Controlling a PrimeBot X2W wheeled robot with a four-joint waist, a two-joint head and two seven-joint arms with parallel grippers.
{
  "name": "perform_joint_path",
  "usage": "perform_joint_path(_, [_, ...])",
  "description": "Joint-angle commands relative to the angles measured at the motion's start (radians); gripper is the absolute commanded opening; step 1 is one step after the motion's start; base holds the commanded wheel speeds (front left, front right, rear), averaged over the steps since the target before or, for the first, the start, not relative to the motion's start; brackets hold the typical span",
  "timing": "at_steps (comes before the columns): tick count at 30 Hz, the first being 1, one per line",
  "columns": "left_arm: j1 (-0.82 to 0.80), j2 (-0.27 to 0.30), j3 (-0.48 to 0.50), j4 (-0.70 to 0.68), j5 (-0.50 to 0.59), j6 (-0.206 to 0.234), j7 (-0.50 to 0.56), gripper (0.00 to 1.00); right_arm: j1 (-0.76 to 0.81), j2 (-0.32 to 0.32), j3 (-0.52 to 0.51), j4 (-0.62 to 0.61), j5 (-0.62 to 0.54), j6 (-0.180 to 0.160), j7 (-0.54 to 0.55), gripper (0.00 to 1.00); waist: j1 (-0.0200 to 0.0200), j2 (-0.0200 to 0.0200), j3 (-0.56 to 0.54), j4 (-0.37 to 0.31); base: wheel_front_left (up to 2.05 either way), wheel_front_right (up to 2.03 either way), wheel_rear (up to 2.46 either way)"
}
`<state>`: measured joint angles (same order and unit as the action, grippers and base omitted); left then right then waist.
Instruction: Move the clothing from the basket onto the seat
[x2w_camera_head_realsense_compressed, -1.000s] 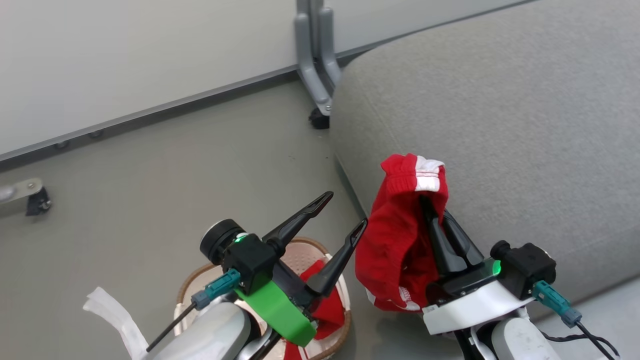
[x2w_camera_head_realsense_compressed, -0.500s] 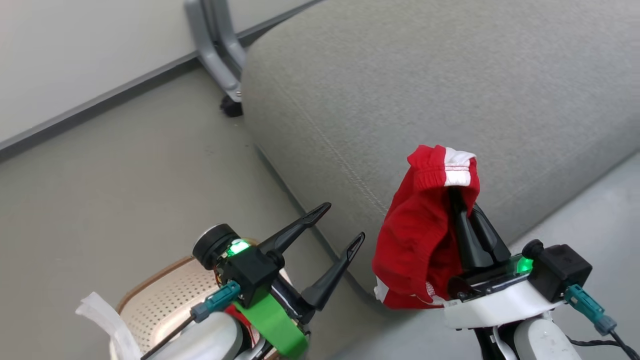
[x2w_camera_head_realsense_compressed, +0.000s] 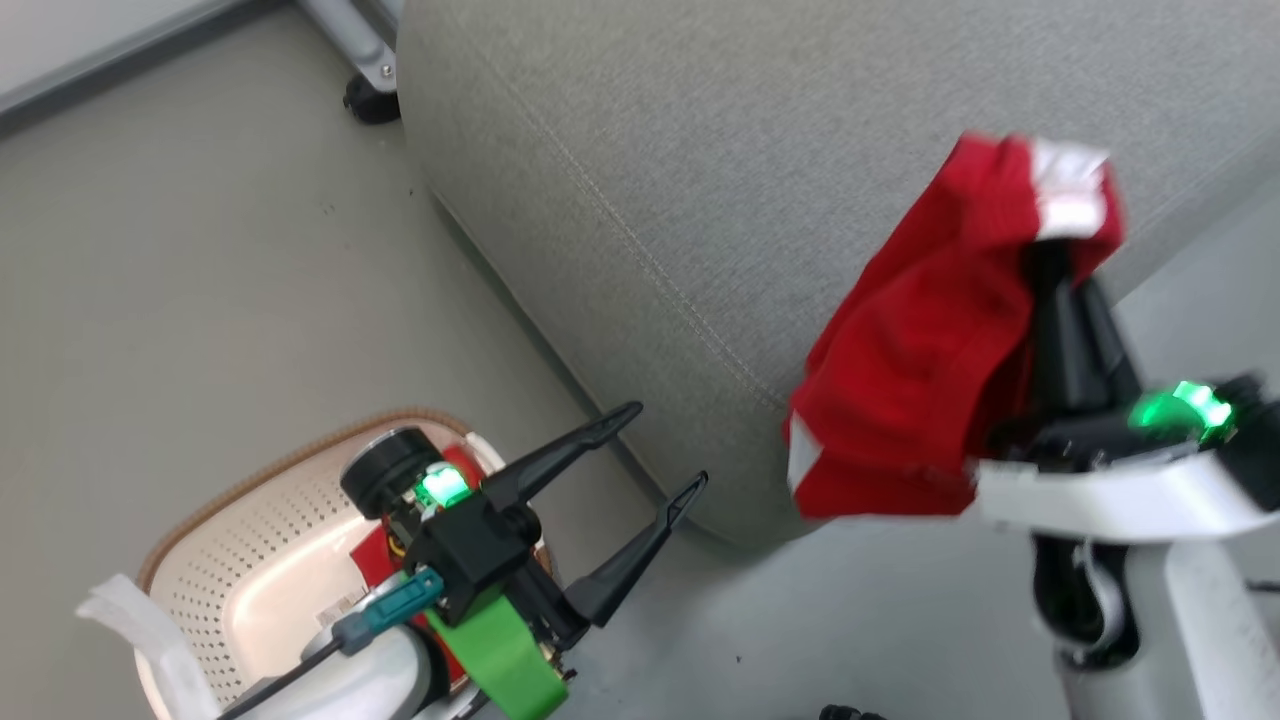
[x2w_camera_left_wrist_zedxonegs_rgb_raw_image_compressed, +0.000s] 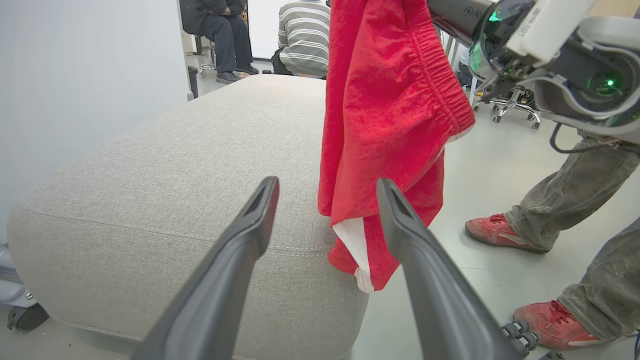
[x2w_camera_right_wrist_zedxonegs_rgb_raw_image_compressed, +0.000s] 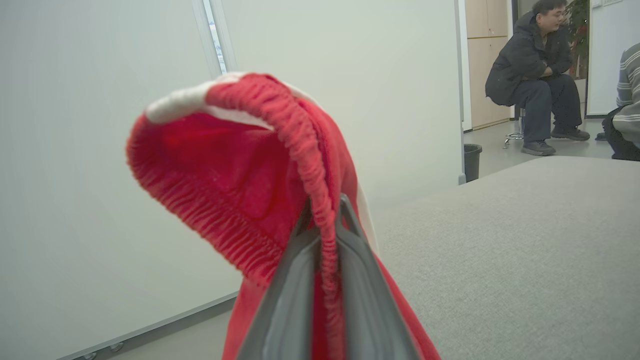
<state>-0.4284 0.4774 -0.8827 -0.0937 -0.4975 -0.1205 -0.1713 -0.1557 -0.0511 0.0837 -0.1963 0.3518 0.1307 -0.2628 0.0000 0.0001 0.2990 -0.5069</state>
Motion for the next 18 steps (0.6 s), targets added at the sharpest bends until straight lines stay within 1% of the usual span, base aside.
perform_joint_path(1, [-0.025, 0.027, -0.001, -0.018, 0.004, -0.002, 0.006, 1.0, -0.063, 0.001, -0.021, -0.011, 0.003, 0.0, -0.003, 0.0, 0.0, -0.0001, 0.111, 0.059, 0.0, 0.0, 0.0])
perform_joint_path(5, [-0.059, 0.082, 0.0, -0.077, 0.004, -0.007, 0.015, 1.0, -0.235, 0.001, -0.083, -0.014, -0.034, 0.0, -0.003, 0.0, 0.0, -0.0001, 0.209, 0.111, 0.0, 0.0, 0.0])
perform_joint_path(9, [-0.107, 0.131, -0.017, -0.125, 0.01, -0.01, 0.013, 1.0, -0.423, 0.001, -0.16, 0.021, -0.104, 0.0, -0.003, 0.0, 0.0, -0.0001, 0.302, 0.166, 0.0, 0.0, 0.0])
perform_joint_path(14, [-0.164, 0.173, -0.049, -0.154, 0.014, -0.012, -0.004, 1.0, -0.655, 0.0, -0.284, 0.122, -0.16, 0.0, -0.003, 0.0, 0.0, -0.0001, 0.392, 0.216, 0.0, 0.0, 0.0])
perform_joint_path(18, [-0.203, 0.2, -0.078, -0.166, 0.005, -0.011, -0.022, 1.0, -0.781, -0.001, -0.366, 0.229, -0.205, 0.0, -0.003, 0.0, 0.0, -0.0001, 0.443, 0.241, 0.0, 0.0, 0.0])
